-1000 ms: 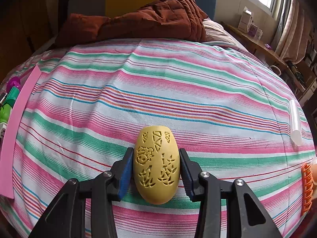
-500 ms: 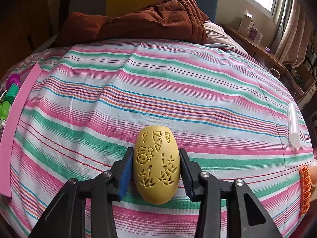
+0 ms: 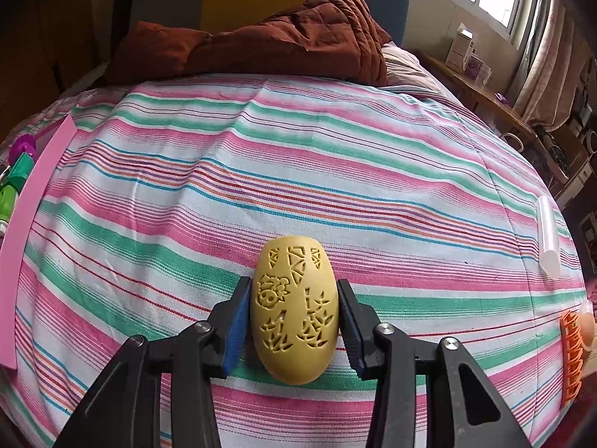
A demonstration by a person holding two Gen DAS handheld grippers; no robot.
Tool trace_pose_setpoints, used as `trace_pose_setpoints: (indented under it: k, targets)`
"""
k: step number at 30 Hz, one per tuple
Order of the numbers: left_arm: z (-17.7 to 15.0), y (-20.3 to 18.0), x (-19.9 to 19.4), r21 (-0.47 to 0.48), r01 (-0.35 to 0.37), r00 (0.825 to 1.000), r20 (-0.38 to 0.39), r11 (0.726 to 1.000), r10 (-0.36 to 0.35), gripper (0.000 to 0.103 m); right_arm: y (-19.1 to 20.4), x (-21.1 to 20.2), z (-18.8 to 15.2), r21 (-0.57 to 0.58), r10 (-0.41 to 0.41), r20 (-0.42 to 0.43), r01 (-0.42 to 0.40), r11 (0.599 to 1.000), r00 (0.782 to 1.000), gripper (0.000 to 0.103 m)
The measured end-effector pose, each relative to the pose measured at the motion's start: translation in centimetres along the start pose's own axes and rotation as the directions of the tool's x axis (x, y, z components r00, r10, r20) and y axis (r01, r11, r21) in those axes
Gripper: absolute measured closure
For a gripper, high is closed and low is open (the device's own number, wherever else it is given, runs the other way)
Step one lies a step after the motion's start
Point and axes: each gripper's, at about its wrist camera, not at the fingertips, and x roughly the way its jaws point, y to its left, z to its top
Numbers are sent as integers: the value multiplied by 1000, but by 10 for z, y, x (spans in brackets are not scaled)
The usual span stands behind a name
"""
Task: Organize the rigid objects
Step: 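Withdraw the left tool from the tray while the right tool holds the yellow egg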
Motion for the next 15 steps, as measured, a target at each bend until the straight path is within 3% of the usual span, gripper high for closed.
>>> trace_pose_setpoints:
  k: [15]
  targets:
    - [-25,33,3,-75,-19,999,-33,997,17,21,32,-21,-14,10,-64,-23,64,998,998,59]
